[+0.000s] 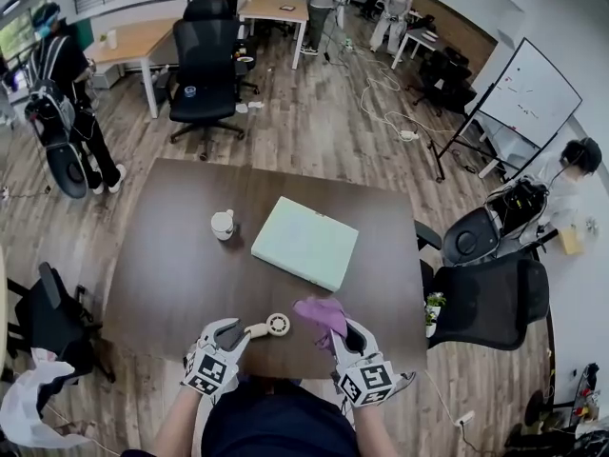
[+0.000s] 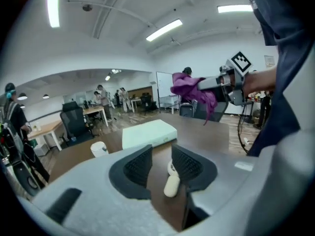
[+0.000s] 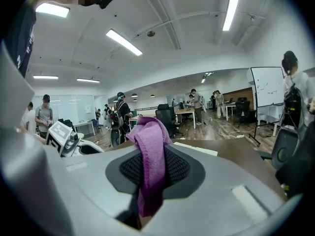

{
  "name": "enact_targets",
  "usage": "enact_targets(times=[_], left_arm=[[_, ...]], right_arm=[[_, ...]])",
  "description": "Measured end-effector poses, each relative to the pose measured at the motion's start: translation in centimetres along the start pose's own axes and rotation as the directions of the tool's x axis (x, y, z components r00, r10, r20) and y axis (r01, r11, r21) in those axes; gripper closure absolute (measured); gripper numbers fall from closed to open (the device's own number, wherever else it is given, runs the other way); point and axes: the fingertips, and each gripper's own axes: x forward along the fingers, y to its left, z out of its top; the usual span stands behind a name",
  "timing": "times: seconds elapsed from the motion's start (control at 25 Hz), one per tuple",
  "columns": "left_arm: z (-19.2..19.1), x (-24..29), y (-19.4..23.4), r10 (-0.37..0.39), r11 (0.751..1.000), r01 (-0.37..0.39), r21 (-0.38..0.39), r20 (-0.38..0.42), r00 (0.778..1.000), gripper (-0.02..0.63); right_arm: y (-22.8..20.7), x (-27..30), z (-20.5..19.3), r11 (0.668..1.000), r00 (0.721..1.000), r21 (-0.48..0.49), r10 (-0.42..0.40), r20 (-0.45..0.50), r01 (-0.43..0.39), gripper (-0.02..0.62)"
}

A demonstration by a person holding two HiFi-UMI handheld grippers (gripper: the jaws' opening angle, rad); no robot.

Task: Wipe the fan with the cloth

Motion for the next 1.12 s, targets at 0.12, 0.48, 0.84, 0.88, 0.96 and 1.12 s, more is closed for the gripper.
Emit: enact_targets(times=[0.12,0.48,0.84,0.88,0.96,1.12], left_arm=[[-3.6,2.2,-1.8,-0.113,0.993,0.117,0.018,-0.147,0.983,0.397],[-12.0,7.5,-3.7,-0.242,0.954,0.293,0.063,-0.415,0.877,0.281],[-17.2,10.4,-3.4,-0.280,0.938,0.346,0.029,-0.524,0.804,0.285],[-17.6,10.7,-3.3,-0.278,0.939,0.344,0.029,-0.529,0.802,0.284],[-18.0,11.2,-3.2,-0.278,0.937,0.348,0.031,-0.539,0.795,0.281],[-18.5,11.8,-3.3,-0.291,0.935,0.355,0.018,-0.533,0.794,0.288]], right_arm=[[-0.2,0.4,-0.8,1.000,1.000,0.028,0.015,-0.015,-0.014,0.520],[-0.3,1.4,-2.1,0.998,0.998,0.029,0.052,-0.048,-0.051,0.520],[0.0,2.3,-2.8,0.997,0.995,0.028,0.071,-0.073,-0.069,0.520],[0.0,2.4,-2.9,0.997,0.994,0.027,0.072,-0.077,-0.070,0.520],[0.2,2.6,-2.9,0.997,0.994,0.025,0.075,-0.078,-0.073,0.520],[0.2,2.6,-2.8,0.996,0.993,0.028,0.081,-0.082,-0.079,0.520]])
